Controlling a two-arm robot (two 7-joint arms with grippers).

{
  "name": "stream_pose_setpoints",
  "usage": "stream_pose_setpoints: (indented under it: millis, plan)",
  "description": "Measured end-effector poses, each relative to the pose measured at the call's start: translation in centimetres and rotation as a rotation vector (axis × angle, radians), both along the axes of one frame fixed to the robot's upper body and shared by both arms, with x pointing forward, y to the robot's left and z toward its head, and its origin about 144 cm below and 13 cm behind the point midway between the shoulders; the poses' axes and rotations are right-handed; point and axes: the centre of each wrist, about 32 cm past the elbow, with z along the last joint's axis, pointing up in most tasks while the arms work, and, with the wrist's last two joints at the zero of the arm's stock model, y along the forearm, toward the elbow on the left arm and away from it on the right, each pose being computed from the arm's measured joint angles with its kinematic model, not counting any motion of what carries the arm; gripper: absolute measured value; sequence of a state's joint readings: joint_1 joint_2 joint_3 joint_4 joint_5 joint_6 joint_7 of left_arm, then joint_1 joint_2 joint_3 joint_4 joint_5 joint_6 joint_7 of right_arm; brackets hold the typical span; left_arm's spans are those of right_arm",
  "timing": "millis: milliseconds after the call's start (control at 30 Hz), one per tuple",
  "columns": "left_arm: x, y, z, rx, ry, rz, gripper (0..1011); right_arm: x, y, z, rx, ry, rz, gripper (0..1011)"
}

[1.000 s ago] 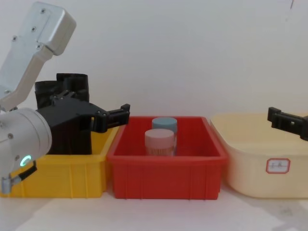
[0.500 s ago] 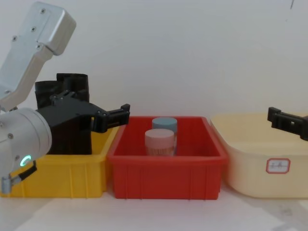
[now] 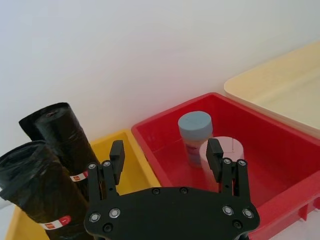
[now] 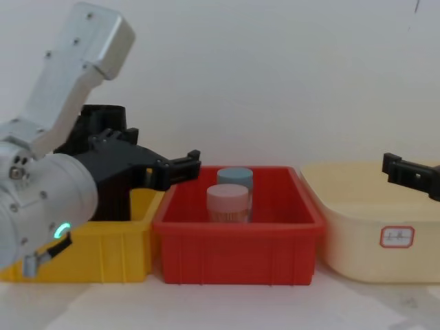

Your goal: Pick up the garbage bag with the one hand and transfer it to the other hand.

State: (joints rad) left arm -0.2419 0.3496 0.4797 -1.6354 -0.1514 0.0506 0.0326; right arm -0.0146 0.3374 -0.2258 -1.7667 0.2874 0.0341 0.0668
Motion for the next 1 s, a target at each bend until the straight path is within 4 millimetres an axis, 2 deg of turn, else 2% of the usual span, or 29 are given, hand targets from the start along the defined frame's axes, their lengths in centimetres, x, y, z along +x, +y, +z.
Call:
stream_pose_setpoints:
  millis: [300, 533, 1000]
  plan:
    - [-1.6, -1.9, -0.1, 0.029, 0.009, 0.052, 1001, 0.0, 0.0, 0.0, 0.000, 0.000, 0.000, 1000]
    - [-3.0, -2.3, 0.0, 0.044, 0.012, 0.104, 1001, 0.0, 0.0, 0.0, 0.000, 0.000, 0.000, 1000]
    - [-5.0, -0.6, 0.4, 0.054, 0.011, 0.235, 1001, 0.0, 0.0, 0.0, 0.000, 0.000, 0.000, 1000]
